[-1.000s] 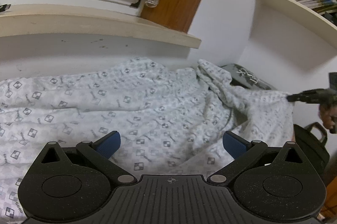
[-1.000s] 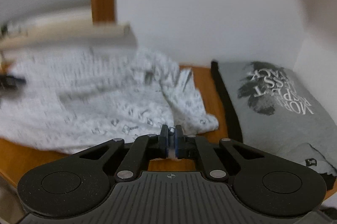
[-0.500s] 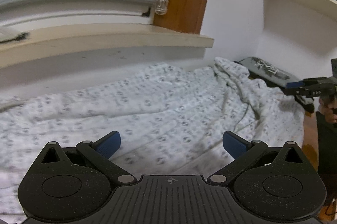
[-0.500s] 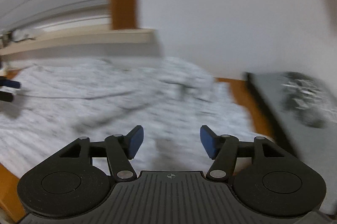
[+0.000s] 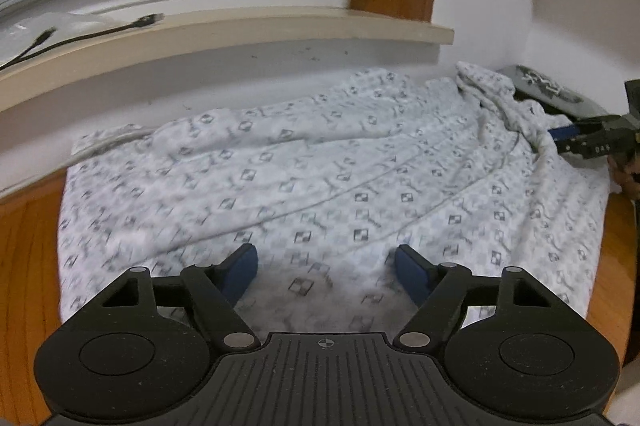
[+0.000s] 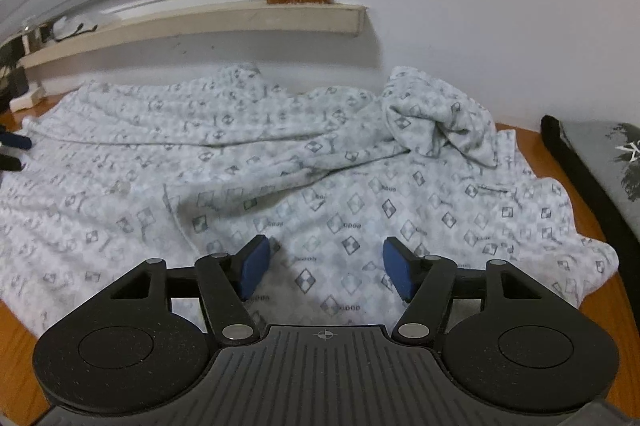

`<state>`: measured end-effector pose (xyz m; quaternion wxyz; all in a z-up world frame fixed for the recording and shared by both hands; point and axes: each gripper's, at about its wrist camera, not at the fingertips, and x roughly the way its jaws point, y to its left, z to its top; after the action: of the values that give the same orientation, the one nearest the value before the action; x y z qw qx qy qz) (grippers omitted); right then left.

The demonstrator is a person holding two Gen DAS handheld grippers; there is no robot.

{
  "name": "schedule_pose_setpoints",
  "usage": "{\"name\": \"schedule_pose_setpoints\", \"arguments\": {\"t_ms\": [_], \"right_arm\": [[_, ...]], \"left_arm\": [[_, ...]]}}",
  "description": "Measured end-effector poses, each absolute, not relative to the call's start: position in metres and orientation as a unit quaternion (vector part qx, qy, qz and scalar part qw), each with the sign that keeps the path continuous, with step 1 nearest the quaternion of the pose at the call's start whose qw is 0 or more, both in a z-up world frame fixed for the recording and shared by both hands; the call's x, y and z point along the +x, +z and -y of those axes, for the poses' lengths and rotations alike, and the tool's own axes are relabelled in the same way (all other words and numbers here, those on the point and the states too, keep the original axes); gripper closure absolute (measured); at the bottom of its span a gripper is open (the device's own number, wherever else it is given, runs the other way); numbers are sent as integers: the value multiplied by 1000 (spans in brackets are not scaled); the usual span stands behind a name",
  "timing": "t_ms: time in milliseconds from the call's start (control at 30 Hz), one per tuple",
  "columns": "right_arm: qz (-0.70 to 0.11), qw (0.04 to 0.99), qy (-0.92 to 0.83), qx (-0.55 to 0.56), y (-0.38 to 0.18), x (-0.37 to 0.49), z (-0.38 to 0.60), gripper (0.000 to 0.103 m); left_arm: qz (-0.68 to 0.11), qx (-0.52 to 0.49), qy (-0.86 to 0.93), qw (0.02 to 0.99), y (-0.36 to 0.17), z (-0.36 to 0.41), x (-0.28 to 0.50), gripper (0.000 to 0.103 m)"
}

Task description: Fold clothes

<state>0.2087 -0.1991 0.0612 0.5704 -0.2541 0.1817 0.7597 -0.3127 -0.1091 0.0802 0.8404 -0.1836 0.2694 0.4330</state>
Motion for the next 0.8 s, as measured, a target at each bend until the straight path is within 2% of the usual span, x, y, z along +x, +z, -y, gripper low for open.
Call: {"name": "schedule_pose_setpoints", "arguments": {"t_ms": [233, 467, 700, 800], "right_arm": [[-177, 555, 770, -259, 63, 222, 214, 41], [-192, 558, 769, -246, 71, 224, 212, 40], [-227, 547, 782, -195, 85, 208, 193, 40], [-242, 541, 782, -192, 85, 199, 181, 40]], "left_arm": [[-269, -186, 432, 841, 82, 139, -317, 23], [-280, -186, 434, 836, 84, 129, -311, 20], [-306, -169, 371, 860, 91, 115, -286, 40], [-309, -172, 357, 865, 88, 112, -280, 55]]}}
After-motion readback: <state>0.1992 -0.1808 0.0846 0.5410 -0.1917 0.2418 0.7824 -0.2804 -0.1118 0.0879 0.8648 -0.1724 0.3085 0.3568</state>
